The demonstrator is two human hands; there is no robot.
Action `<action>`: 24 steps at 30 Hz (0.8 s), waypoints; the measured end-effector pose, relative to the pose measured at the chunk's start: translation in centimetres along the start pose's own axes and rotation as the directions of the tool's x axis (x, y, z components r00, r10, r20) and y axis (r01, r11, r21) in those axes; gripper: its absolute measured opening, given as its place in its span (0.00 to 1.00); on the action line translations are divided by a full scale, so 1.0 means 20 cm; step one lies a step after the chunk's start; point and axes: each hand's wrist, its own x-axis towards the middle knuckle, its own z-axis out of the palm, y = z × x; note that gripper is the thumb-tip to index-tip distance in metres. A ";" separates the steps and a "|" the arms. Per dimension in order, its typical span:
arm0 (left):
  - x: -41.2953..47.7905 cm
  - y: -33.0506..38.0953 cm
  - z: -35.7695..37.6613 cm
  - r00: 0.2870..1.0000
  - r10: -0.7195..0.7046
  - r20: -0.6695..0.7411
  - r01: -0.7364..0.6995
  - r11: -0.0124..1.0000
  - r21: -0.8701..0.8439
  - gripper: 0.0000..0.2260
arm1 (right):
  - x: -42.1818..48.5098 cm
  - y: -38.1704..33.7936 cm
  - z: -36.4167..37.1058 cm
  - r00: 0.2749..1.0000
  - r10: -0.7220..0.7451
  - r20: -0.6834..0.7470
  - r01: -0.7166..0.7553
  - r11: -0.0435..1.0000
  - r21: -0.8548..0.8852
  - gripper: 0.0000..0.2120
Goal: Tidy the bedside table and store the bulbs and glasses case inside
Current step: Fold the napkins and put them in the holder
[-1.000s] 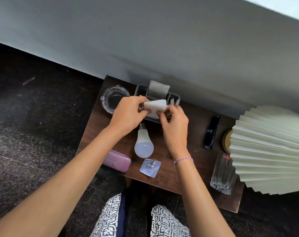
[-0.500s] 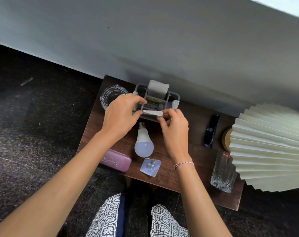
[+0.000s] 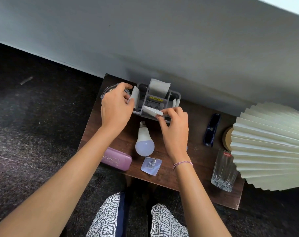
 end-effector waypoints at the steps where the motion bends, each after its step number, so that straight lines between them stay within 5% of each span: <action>1: 0.01 0.01 0.00 1.000 -0.007 -0.005 0.007 1.000 -0.024 0.13 | 0.00 0.00 0.00 1.000 -0.007 -0.004 0.007 1.000 0.000 0.08; 11: 0.03 0.01 -0.03 0.995 -0.085 0.056 0.087 0.996 -0.029 0.14 | -0.03 0.01 0.02 0.999 -0.035 0.013 0.037 0.993 -0.116 0.07; 24: -0.07 0.02 -0.01 0.999 0.010 -0.045 -0.006 0.995 0.101 0.20 | -0.06 0.00 -0.05 0.999 -0.031 0.035 0.034 0.996 -0.077 0.13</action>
